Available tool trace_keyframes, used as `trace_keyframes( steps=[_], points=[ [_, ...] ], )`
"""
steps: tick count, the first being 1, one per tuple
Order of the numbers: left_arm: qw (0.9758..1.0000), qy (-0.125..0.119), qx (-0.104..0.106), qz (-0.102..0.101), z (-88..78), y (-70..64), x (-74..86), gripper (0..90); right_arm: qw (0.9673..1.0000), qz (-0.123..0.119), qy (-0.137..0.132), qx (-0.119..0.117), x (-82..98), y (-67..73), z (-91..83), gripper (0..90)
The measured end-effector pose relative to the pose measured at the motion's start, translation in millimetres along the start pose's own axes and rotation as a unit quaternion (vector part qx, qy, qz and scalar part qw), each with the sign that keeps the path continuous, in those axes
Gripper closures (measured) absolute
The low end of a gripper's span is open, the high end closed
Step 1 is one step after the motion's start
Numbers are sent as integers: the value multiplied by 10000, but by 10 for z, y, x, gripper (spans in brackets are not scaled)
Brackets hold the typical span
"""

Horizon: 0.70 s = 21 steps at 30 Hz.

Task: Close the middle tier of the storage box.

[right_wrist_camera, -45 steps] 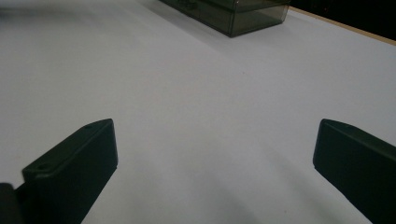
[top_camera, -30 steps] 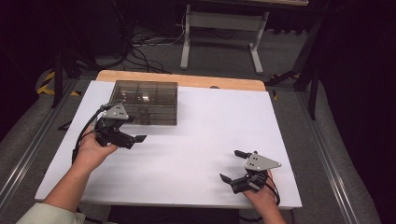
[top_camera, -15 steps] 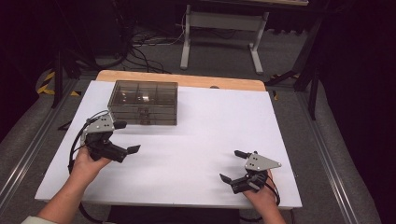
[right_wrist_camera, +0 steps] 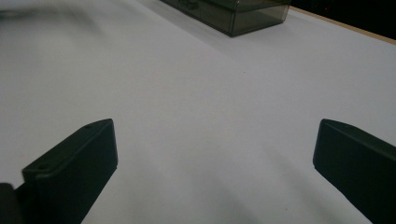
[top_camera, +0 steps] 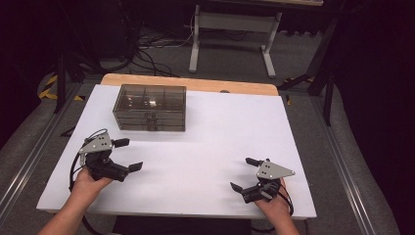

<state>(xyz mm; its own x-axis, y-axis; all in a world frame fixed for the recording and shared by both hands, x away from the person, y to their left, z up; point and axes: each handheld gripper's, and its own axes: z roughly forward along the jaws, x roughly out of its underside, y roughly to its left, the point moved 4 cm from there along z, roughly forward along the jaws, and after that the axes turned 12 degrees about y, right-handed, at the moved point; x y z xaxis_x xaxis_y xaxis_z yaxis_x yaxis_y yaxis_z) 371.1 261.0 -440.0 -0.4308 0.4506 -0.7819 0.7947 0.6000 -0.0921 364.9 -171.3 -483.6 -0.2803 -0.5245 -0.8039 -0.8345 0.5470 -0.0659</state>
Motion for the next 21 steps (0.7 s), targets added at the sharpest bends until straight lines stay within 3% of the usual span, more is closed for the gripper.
trace_keyframes(
  steps=[1,9,21],
  points=[
    [9999,-11,-100,63,8,-12,36,0,10000,1,3,1,0,1,1,5],
    [9991,-221,-319,193,-8,-25,149,0,10000,8,1,2,0,1,-2,5],
    [9982,-353,-426,229,39,-7,443,0,10000,19,-11,0,0,1,-2,5]
  ],
)
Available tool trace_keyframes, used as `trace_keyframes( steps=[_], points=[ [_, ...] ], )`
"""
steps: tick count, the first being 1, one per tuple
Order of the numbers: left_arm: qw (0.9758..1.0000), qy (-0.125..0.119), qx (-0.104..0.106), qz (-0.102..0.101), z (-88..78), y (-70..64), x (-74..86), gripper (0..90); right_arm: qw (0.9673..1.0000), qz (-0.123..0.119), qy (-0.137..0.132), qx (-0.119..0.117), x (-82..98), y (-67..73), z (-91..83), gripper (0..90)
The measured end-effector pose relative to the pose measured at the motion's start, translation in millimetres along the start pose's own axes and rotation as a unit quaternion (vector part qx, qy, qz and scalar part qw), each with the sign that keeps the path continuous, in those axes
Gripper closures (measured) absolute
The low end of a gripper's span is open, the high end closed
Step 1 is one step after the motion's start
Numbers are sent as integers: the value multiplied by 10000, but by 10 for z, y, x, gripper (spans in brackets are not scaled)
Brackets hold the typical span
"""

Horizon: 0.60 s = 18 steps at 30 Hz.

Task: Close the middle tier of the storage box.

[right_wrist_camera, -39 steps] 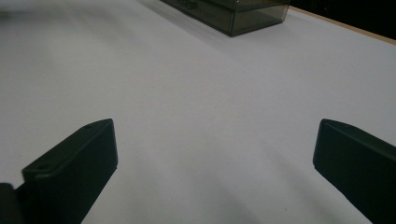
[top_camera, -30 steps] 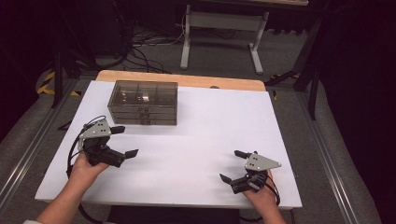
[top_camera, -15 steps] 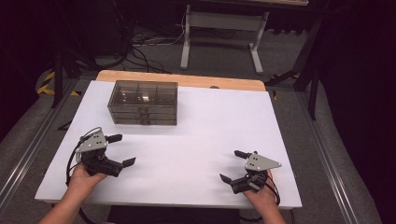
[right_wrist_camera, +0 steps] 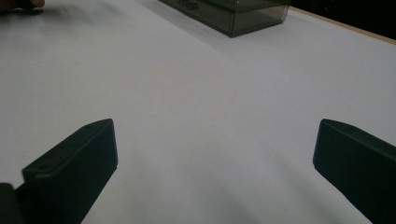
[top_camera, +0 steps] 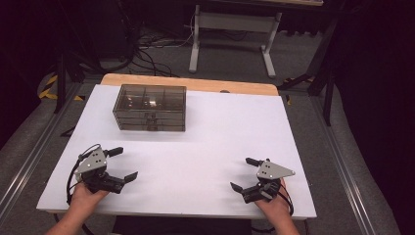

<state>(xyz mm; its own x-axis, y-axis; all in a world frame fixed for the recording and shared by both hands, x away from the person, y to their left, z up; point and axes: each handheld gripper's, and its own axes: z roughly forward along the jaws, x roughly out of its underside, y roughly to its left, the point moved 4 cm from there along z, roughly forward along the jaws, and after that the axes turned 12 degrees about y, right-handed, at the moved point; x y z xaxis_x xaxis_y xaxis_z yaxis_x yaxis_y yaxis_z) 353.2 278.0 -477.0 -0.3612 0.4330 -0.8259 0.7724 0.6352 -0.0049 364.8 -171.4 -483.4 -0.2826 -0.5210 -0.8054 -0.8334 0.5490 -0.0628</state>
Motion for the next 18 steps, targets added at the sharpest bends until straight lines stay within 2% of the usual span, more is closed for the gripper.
trace_keyframes(
  steps=[4,8,11,18],
  points=[
    [10000,36,-7,-39,23,24,39,0,10000,-4,-1,-10,0,2,-2,5],
    [9999,22,-132,19,33,23,28,0,10000,-15,-12,-22,-2,3,-3,5],
    [9998,-14,-175,-30,28,41,25,0,10000,-19,-18,-23,-3,2,-2,5],
    [9998,-8,-208,-45,29,36,23,0,10000,11,-28,-20,-3,-1,-2,5]
  ],
)
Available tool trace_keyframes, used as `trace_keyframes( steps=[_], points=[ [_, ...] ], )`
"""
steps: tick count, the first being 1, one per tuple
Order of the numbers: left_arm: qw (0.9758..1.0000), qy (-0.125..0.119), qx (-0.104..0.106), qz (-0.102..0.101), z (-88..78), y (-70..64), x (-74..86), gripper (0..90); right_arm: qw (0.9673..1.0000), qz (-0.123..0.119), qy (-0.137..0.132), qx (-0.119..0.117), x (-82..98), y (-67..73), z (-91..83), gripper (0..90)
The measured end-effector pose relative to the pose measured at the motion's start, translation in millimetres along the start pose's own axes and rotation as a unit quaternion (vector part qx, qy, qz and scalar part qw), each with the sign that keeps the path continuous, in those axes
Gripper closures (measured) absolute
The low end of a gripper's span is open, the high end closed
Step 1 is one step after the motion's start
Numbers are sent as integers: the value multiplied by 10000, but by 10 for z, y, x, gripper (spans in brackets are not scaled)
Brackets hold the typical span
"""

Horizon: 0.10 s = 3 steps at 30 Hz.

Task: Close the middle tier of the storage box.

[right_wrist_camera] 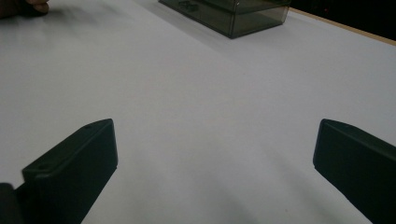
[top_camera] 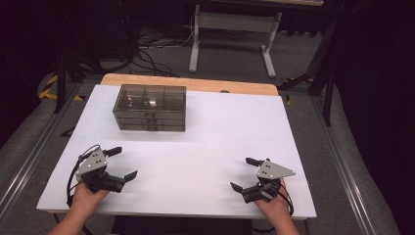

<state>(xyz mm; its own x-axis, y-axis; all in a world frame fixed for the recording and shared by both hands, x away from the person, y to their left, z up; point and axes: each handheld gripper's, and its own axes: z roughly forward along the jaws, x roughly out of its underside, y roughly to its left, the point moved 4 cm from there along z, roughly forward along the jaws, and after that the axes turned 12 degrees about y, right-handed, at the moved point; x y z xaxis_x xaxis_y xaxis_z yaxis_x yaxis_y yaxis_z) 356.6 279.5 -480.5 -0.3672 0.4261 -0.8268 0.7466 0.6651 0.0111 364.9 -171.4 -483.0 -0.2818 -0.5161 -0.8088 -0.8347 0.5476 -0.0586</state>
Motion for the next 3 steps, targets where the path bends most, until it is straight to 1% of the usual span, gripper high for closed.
trace_keyframes(
  steps=[3],
  points=[
    [10000,34,-8,-24,-9,0,-3,0,10000,12,-5,2,0,-2,-2,5]
  ],
)
